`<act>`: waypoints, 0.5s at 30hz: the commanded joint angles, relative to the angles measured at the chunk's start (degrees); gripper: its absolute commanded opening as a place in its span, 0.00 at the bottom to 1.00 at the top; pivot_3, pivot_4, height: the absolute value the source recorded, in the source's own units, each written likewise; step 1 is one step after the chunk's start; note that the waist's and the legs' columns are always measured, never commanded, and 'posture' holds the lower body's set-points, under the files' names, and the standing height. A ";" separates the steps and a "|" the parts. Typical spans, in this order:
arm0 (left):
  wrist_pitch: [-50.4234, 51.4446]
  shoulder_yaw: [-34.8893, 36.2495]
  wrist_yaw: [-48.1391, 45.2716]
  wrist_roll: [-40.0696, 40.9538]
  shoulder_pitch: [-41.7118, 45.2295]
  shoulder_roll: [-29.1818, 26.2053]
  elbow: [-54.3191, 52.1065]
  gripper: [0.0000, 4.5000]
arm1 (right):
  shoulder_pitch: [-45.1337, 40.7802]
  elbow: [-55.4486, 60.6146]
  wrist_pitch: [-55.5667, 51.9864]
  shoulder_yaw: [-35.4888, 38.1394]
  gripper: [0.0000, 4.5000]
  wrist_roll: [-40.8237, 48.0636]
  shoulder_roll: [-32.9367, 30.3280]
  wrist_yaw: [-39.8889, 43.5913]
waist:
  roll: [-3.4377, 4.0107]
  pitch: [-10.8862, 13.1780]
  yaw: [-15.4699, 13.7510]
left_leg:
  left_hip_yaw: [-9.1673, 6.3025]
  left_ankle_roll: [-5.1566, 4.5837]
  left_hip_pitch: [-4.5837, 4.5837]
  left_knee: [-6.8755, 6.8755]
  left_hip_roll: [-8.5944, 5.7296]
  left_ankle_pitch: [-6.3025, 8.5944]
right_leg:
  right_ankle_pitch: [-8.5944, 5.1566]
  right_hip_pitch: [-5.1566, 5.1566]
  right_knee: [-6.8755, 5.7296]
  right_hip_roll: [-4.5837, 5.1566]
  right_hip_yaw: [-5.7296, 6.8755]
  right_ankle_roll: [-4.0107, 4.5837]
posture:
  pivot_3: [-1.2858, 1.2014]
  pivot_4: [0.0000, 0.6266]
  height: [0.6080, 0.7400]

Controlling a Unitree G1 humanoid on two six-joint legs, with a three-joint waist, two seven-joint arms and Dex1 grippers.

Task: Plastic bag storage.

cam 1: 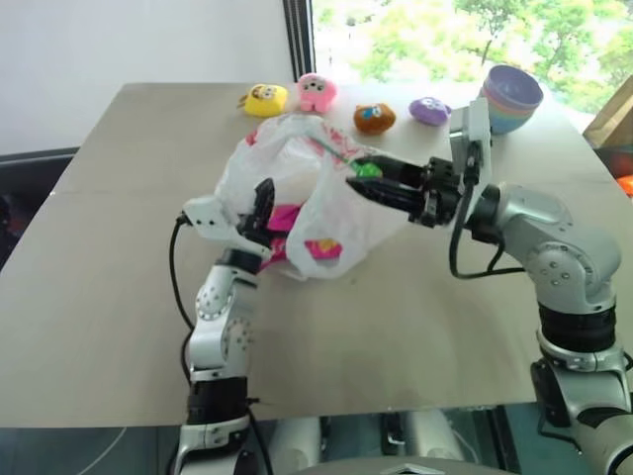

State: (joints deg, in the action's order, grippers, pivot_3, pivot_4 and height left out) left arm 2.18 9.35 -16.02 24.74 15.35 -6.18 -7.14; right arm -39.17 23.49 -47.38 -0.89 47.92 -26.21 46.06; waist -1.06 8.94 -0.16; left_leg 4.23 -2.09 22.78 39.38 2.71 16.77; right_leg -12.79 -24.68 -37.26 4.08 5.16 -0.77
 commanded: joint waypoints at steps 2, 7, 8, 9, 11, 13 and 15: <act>-1.18 -0.14 -0.09 -0.59 2.12 -0.25 -1.40 0.00 | -0.02 -0.67 -0.55 -0.04 0.17 -2.28 -4.65 0.65 | -0.01 0.00 -0.42 | 0.00 -0.02 -0.01 0.00 -0.01 0.01 | 0.00 0.02 0.04 0.00 0.00 0.00 | 0.52 0.24 1.00; -0.90 -0.45 0.24 -0.76 2.11 0.07 -2.69 0.00 | -1.01 -1.18 -1.82 5.32 0.17 2.88 -8.02 3.34 | -0.02 0.01 -0.65 | 0.01 0.02 -0.02 0.02 -0.01 -0.01 | 0.00 0.02 -0.01 -0.01 -0.01 0.00 | 0.52 0.24 1.00; -0.85 -0.58 0.14 -0.70 2.14 0.12 -2.83 0.00 | -0.53 0.24 -3.17 6.68 0.17 6.41 -8.32 3.84 | -0.02 0.01 -0.66 | -0.01 0.11 -0.01 0.01 -0.01 -0.06 | 0.00 0.02 0.01 -0.02 0.01 0.00 | 0.52 0.24 1.00; -0.80 -0.70 0.06 -0.66 2.17 0.19 -2.95 0.00 | 0.27 1.57 -4.29 7.60 0.17 9.29 -8.74 4.45 | -0.02 0.01 -0.66 | -0.01 0.14 0.00 0.00 -0.01 -0.08 | 0.00 0.02 0.03 -0.02 0.01 0.00 | 0.52 0.24 1.00; -0.74 -0.82 -0.13 -0.56 2.42 0.26 -2.89 0.00 | 4.68 5.65 -7.12 7.87 0.17 13.63 -12.20 7.70 | -0.03 0.01 -0.74 | -0.04 0.14 0.06 -0.02 0.01 -0.08 | 0.00 0.02 0.12 -0.02 0.05 0.00 | 0.52 0.24 1.00; -0.79 -0.59 -0.31 -0.49 2.96 0.12 -2.27 0.00 | 10.36 8.92 -7.19 5.99 0.17 12.18 -16.67 11.11 | -0.04 0.00 -1.08 | -0.17 0.09 0.08 -0.03 0.02 -0.05 | 0.00 0.17 0.31 -0.01 0.21 0.00 | 0.52 0.24 1.00; -0.89 -0.30 -0.52 -0.44 3.47 -0.10 -1.56 0.00 | 15.13 10.93 -6.01 4.22 0.17 10.30 -19.49 13.01 | -0.06 0.00 -1.14 | -0.18 -0.03 0.07 -0.02 0.01 0.03 | 0.01 0.27 0.43 0.02 0.25 -0.01 | 0.52 0.24 1.00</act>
State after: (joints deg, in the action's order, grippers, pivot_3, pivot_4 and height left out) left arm 2.14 9.09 -16.02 23.93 17.46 -6.10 -7.43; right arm -25.68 31.38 -54.36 3.53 58.80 -44.18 56.79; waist -1.12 8.94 -1.30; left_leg 4.10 -2.14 22.83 39.38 2.71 16.80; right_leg -12.77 -24.41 -36.84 4.11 5.37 -0.80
